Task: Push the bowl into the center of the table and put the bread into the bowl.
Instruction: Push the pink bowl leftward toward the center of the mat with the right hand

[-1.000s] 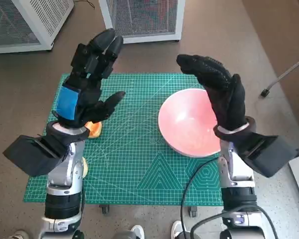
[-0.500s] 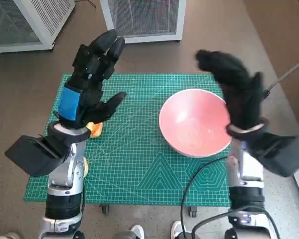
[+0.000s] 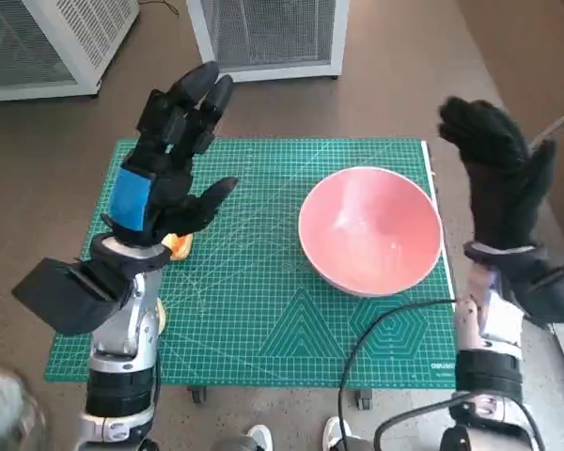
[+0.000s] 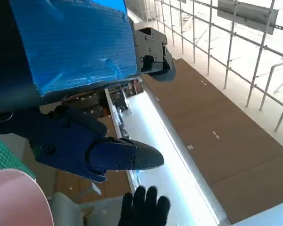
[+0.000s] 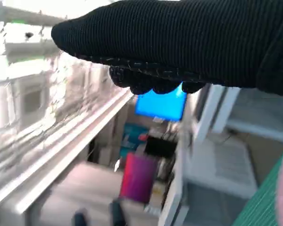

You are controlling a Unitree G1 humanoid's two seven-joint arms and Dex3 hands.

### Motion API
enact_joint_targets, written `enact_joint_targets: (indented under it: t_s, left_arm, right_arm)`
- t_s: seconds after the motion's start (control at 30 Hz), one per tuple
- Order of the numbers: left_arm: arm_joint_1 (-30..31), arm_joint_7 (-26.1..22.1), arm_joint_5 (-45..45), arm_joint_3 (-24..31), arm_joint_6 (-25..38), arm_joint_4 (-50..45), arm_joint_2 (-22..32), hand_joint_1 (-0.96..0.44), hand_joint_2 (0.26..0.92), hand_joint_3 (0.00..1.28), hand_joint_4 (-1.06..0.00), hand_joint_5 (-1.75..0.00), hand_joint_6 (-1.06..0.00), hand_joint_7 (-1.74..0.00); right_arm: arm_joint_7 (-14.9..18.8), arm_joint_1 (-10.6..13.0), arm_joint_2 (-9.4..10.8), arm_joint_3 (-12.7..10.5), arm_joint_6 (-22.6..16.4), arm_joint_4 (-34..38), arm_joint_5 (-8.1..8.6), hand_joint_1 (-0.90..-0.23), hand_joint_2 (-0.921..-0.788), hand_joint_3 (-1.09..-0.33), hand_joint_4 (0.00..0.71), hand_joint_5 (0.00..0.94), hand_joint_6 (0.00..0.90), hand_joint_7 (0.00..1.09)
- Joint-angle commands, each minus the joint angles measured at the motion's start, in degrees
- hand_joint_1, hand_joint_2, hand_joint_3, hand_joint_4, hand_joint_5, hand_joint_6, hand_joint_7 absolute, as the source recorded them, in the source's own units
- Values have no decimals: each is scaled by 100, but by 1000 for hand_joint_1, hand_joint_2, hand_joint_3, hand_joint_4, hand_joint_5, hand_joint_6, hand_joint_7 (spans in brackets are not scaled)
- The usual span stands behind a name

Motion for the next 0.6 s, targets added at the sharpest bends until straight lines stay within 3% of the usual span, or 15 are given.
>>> enact_joint_targets:
  t_s: [0.03, 0.37, 0.6]
  left_arm:
    - [55, 70, 29, -16, -10, -107, -31, -513, 921, 321, -275, -1, -87, -581]
    - [59, 65, -17, -13, -17, -81, -44, -517, 921, 322, -278, -2, -82, -578]
    - [57, 48, -16, 1, -12, -59, -15, -512, 921, 327, -281, -3, -77, -577]
  right_arm:
    - [-132, -62, -164, -163, -214, 666, -89, -626, -921, -653, 217, 4, 299, 47]
    - [-397, -255, -403, -331, -570, 2005, -227, -619, -921, -677, 212, 2, 291, 40]
    - [-761, -274, -441, -324, -486, 2745, -452, -590, -921, -708, 201, 0, 285, 34]
